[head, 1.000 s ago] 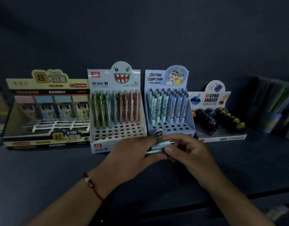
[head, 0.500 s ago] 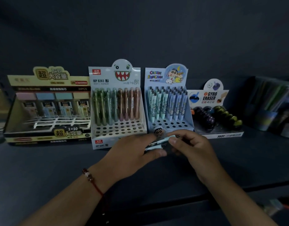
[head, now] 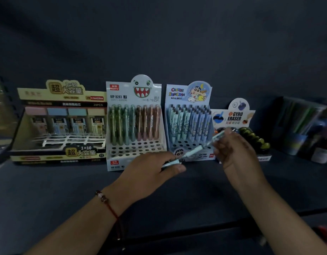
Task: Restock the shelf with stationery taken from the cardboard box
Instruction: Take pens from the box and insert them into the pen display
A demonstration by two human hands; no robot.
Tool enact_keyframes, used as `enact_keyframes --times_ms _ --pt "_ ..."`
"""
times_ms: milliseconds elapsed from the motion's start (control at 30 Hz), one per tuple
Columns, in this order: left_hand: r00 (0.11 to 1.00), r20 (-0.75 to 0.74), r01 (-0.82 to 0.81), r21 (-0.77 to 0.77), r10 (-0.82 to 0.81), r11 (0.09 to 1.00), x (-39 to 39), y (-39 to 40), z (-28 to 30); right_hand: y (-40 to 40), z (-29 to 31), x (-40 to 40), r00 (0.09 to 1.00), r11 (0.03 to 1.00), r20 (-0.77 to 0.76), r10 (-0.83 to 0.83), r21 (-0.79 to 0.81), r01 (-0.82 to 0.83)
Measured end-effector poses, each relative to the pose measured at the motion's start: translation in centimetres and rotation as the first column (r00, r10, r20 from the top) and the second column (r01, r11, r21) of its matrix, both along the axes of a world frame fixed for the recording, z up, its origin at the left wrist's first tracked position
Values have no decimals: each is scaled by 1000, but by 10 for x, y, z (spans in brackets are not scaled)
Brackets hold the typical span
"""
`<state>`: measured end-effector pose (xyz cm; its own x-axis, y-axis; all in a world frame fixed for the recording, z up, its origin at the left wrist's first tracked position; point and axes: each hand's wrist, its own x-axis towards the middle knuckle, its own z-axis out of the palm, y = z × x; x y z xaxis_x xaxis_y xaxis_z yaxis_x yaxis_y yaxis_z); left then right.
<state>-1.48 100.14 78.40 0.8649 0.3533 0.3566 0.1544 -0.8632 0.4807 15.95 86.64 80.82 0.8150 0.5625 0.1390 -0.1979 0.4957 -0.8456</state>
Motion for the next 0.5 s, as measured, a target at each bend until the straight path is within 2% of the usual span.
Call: enact_keyframes --times_ms 100,167,333,500 --pt "999 34 1 7 -1 1000 0 2 -1 7 19 15 997 999 60 -45 15 45" --pt "999 49 -2 12 1 1000 0 1 0 14 31 23 980 995 174 -98 0 100" --pt "998 58 -26 7 26 1000 0 0 -1 42 45 25 808 959 554 -203 -54 278" --pt "998 59 -33 -2 33 999 0 0 -1 71 22 23 692 935 714 -104 -168 314"
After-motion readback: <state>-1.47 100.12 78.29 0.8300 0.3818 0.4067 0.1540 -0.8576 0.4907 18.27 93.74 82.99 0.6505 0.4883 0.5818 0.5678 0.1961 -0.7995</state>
